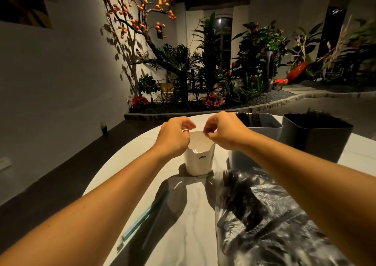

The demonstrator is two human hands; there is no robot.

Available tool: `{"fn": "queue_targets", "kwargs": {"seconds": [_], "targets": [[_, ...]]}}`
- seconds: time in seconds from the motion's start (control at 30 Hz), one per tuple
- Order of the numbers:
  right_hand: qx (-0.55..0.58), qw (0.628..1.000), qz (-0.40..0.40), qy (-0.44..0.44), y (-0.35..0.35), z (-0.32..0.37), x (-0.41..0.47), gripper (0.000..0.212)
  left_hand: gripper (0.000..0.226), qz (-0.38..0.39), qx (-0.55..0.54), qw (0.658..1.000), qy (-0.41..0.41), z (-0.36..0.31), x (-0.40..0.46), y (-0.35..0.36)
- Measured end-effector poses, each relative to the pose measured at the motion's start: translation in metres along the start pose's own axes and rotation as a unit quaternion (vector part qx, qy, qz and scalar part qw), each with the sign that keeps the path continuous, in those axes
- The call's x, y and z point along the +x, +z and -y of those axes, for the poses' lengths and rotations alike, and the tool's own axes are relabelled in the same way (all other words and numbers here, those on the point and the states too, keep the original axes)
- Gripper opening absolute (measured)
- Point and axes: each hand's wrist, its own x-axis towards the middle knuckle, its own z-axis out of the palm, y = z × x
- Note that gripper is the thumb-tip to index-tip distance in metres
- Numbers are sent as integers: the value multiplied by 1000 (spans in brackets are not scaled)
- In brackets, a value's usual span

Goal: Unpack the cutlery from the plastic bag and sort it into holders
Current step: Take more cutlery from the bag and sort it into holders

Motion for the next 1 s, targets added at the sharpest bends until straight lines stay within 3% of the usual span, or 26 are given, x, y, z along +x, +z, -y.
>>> {"fn": "queue_targets", "kwargs": {"seconds": [0.5, 0.6, 0.73, 0.87, 0.93, 1.0], "targets": [[115, 990, 63, 53, -89, 33, -165, 12, 17, 117, -69, 987, 84, -101, -134, -12], [108, 981, 127, 95, -96, 30, -203, 14, 16, 151, -40, 983, 96, -114, -165, -6], [19, 961, 227, 155, -102, 22, -246, 19, 19, 248, -2, 962, 116, -129, -205, 7], [65, 882, 414, 214, -101, 20, -285, 23, 55, 360, 91, 918, 137, -132, -232, 17], [92, 870, 440, 204, -87, 17, -298, 27, 61, 345, 185, 906, 163, -128, -237, 22], [128, 885, 408, 186, -69, 14, -306, 34, 34, 245, 236, 924, 175, -123, -239, 32]]}}
